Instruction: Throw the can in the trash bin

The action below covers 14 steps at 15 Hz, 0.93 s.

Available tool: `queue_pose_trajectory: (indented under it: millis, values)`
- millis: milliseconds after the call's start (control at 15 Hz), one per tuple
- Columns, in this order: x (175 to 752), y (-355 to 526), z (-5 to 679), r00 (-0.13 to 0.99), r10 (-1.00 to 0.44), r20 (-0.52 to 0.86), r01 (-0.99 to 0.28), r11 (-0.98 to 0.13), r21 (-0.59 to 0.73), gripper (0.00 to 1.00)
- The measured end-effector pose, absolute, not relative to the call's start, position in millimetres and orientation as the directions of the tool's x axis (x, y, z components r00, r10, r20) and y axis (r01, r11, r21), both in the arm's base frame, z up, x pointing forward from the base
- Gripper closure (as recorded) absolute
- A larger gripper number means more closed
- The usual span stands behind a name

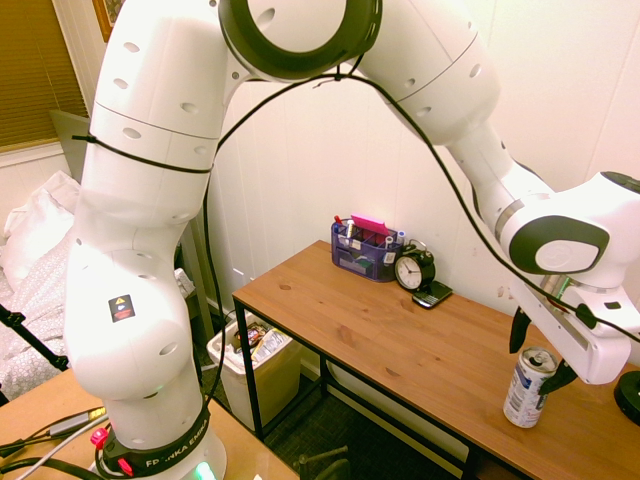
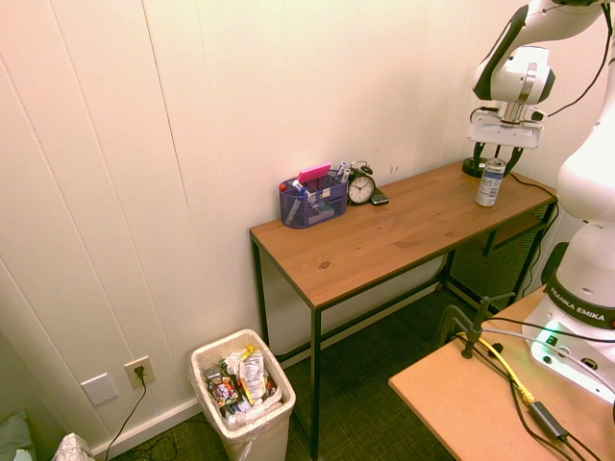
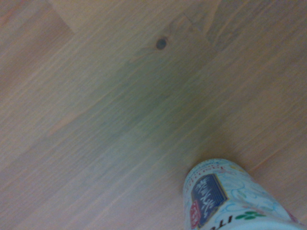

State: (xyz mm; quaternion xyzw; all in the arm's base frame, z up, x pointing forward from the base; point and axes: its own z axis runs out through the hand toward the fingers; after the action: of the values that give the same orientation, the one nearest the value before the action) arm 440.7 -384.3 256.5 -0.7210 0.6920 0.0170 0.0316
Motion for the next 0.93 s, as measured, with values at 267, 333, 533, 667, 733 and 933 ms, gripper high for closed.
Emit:
queue_pose_trajectory:
  millis: [267, 333, 533, 667, 733, 933]
  values:
    - [443, -385, 257, 0.041, -0.997, -0.065, -0.999, -0.039, -0.024, 1.00]
    - [444, -386, 259, 0.040, -0.997, -0.063, -0.999, -0.039, -0.026, 1.00]
    - [449, -383, 261, 0.041, -0.997, -0.060, -0.999, -0.039, -0.029, 1.00]
    - [452, -380, 261, 0.044, -0.997, -0.060, -0.999, -0.042, -0.029, 1.00]
    - [454, -378, 261, 0.046, -0.997, -0.061, -0.999, -0.044, -0.029, 1.00]
    - [461, -367, 263, 0.067, -0.996, -0.057, -0.997, -0.065, -0.029, 1.00]
